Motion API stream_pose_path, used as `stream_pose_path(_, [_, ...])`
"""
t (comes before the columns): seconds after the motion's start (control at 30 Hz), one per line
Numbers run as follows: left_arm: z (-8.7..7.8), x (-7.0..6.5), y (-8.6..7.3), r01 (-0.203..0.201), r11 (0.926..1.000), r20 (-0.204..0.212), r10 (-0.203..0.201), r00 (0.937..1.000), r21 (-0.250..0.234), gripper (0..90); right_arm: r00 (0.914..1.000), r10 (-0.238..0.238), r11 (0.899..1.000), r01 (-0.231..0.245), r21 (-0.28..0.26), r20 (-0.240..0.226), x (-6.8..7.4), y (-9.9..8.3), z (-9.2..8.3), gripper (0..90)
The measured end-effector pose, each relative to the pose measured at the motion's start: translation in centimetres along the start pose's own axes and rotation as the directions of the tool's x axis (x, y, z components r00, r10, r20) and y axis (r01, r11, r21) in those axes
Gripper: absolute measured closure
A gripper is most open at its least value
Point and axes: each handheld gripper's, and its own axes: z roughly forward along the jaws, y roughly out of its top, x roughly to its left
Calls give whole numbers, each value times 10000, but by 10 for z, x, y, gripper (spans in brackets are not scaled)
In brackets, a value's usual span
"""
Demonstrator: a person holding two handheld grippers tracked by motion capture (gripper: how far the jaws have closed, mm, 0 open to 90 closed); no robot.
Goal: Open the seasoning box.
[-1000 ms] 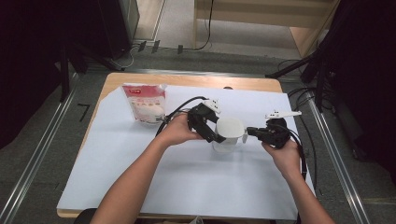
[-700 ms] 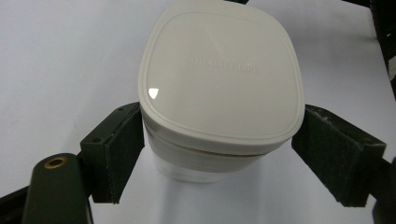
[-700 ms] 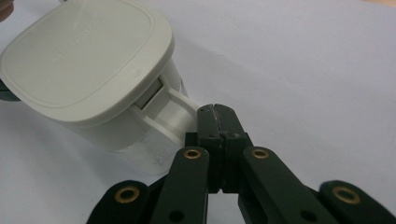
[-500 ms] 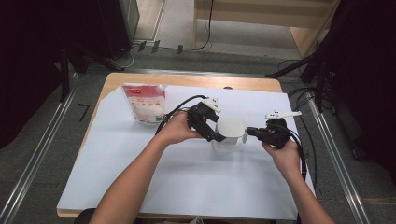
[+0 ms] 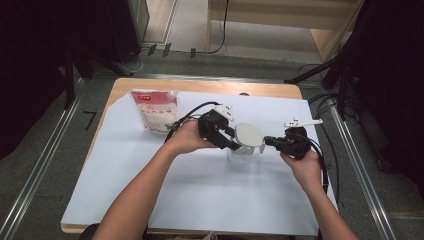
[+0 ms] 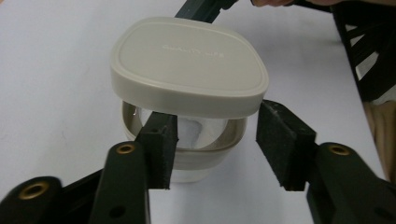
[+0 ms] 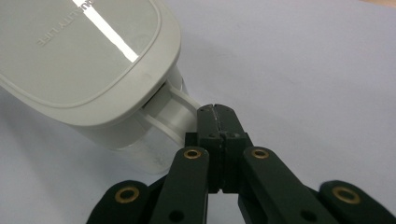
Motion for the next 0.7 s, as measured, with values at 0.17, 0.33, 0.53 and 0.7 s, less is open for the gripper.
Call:
stream_pose_path(0.17, [-1, -1, 3, -90, 9997, 8, 89, 10000, 247, 649, 10000, -8, 10000, 8, 1, -20, 0, 0, 0, 900])
stream_pose_path(0.33, [-4, 1, 10, 153, 9998, -46, -153, 9999, 145, 791, 10000, 24, 10000, -24, 29, -56, 0, 0, 0, 900])
stream_pose_path(0.53, [-2, 3, 16, 489, 9980, 161, -496, 9986, 392, 900, 10000, 27, 10000, -27, 5, -83, 0, 0, 0, 900])
stream_pose_path(0.7, [0, 0, 28, 531, 9961, 146, -543, 9984, 708, 900, 9999, 84, 10000, -84, -36, -145, -1, -1, 0, 900])
